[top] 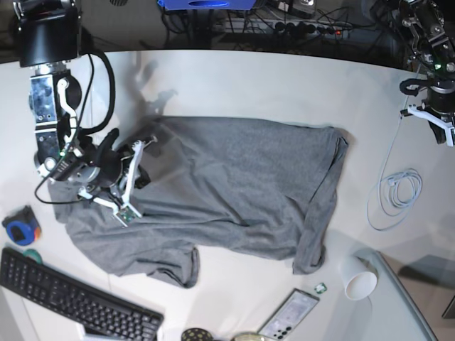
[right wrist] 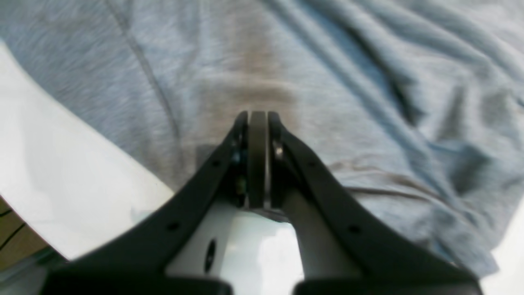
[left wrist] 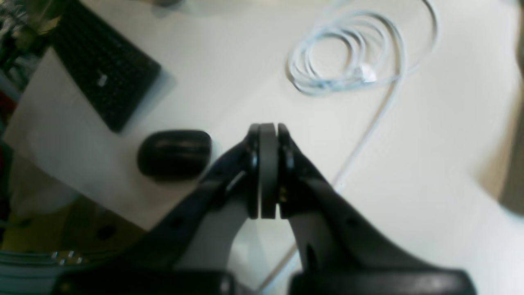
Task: Layout the t-shirt on the table in an organized manner, then fold the t-shirt properly
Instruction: 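Move the right gripper onto the shirt middle and grasp fabric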
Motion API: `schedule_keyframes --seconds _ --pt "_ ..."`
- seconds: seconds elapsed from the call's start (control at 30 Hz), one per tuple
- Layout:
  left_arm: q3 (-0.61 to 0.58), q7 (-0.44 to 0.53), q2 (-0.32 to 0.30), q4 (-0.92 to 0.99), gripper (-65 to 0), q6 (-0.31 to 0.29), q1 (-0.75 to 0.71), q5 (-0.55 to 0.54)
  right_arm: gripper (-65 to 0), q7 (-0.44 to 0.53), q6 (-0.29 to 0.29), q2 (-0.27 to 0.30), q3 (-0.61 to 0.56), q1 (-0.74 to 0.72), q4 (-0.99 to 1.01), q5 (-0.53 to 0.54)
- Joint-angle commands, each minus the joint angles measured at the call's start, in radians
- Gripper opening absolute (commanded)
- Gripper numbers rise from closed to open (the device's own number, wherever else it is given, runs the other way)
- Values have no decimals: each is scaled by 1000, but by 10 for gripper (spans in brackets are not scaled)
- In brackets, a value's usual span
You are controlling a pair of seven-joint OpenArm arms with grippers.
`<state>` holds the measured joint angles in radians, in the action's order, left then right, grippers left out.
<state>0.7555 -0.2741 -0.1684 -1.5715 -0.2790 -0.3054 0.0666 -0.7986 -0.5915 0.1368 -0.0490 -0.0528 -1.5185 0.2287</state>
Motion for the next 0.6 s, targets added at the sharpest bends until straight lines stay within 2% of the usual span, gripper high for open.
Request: schedule_keyframes --seconds 0.0,0.17,0.3,0.57 --pt "25 22 -9 -19 -650 -9 -1 -6 -636 21 -2 -1 -10 -29 -18 11" --pt "112 23 23 26 -650 -78 -27 -6 -636 21 -2 -27 -111 -75 9 13" --pt "174 25 22 99 -650 -122 -22 -6 -632 21 -2 -81 -176 -138 74 11" --pt "253 26 19 116 -650 -128 -30 -6 -629 21 -2 -187 -259 -224 215 10"
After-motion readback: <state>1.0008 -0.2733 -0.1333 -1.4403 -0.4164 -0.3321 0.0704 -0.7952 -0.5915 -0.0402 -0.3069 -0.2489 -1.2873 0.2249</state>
